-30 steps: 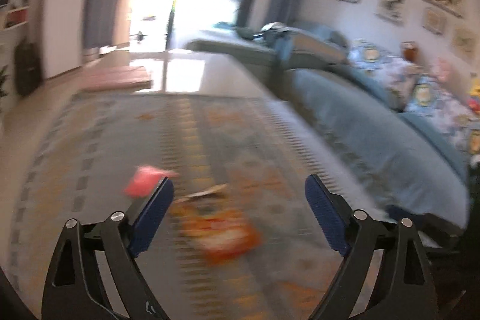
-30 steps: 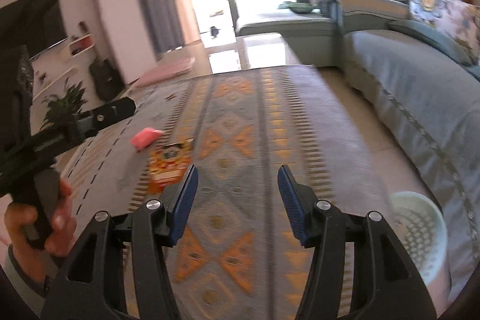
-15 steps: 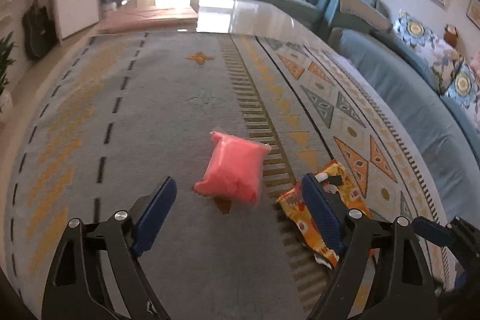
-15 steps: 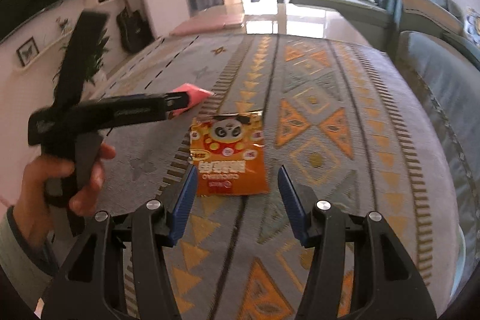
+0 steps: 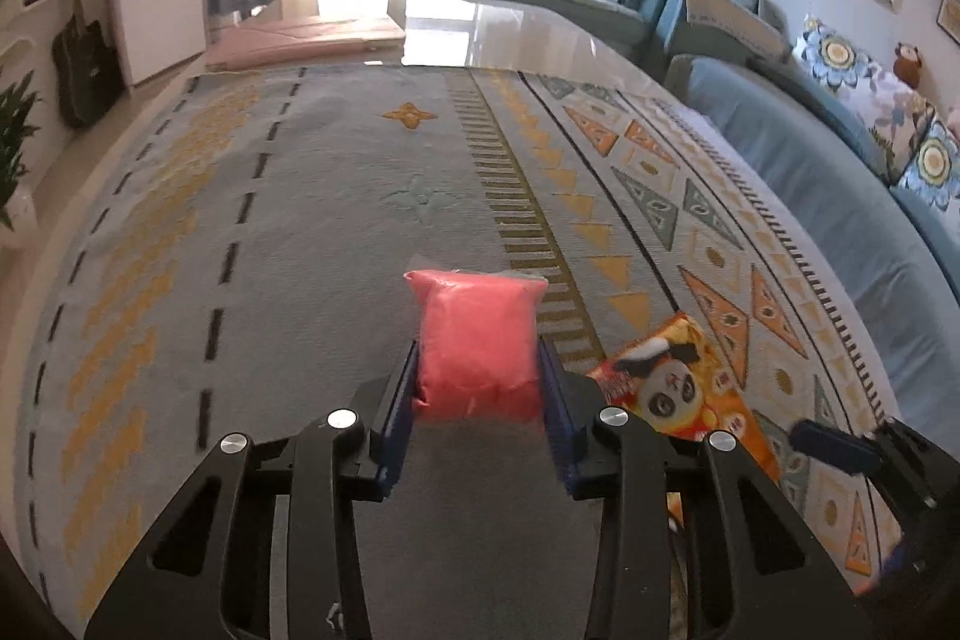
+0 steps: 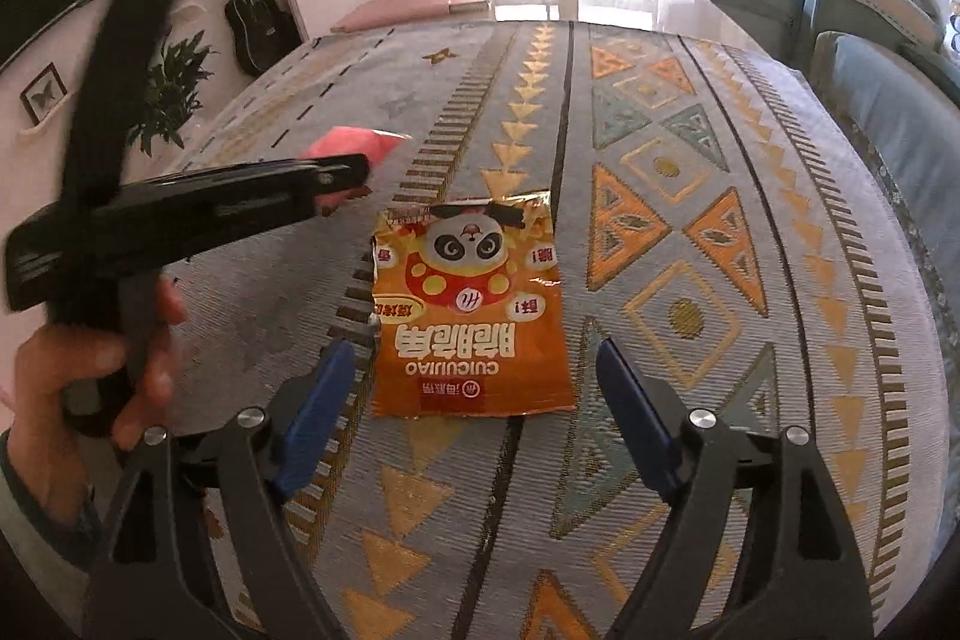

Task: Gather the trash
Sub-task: 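Grasp the pink bag with the left tool while the right grasps the orange snack bag, then drop the orange snack bag and pink bag into the basket with both tools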

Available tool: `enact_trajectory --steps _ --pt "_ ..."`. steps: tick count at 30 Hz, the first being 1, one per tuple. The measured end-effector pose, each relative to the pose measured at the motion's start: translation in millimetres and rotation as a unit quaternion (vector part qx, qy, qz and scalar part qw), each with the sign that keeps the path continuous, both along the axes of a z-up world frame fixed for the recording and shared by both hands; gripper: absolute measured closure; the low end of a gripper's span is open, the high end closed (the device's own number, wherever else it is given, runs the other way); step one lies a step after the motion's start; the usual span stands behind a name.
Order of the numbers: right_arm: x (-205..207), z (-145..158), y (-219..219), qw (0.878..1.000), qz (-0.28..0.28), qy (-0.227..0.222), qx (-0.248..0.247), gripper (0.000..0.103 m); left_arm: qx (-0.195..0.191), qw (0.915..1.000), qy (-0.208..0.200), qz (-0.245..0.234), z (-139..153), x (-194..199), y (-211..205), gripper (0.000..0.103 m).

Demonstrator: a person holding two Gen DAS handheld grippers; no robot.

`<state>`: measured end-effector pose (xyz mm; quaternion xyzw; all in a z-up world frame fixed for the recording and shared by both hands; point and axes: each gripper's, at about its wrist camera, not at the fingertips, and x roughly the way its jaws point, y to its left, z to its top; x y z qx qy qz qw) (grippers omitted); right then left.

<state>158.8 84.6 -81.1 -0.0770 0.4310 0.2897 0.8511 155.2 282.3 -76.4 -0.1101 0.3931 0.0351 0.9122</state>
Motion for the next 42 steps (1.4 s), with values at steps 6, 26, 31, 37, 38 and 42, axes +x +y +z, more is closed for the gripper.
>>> enact_trajectory --steps 6,26,31,37,38,42 --pt "16.1 -12.1 17.0 0.999 -0.010 0.025 -0.033 0.014 -0.043 0.9974 -0.049 0.030 7.1 -33.0 14.9 0.067" --pt "24.3 -5.2 23.2 0.999 -0.014 0.006 -0.047 0.078 -0.071 0.9941 -0.082 0.011 10.6 -38.2 18.1 0.067" --pt "20.1 2.8 15.2 1.000 -0.016 0.000 -0.026 0.091 -0.059 0.9946 -0.085 0.005 15.0 -38.9 9.2 0.067" --pt "1.3 33.6 -22.1 0.999 -0.040 -0.031 -0.007 0.093 -0.063 0.9917 -0.110 -0.020 39.9 -50.5 -19.2 0.067" --pt "-1.1 37.9 -29.4 0.998 -0.046 -0.033 -0.003 0.093 -0.062 0.9913 -0.113 -0.025 44.5 -52.7 -26.0 0.067" --pt "-16.5 63.3 -67.8 0.996 -0.076 -0.055 0.013 0.093 -0.062 0.9880 -0.130 -0.057 67.0 -60.1 -63.8 0.067"
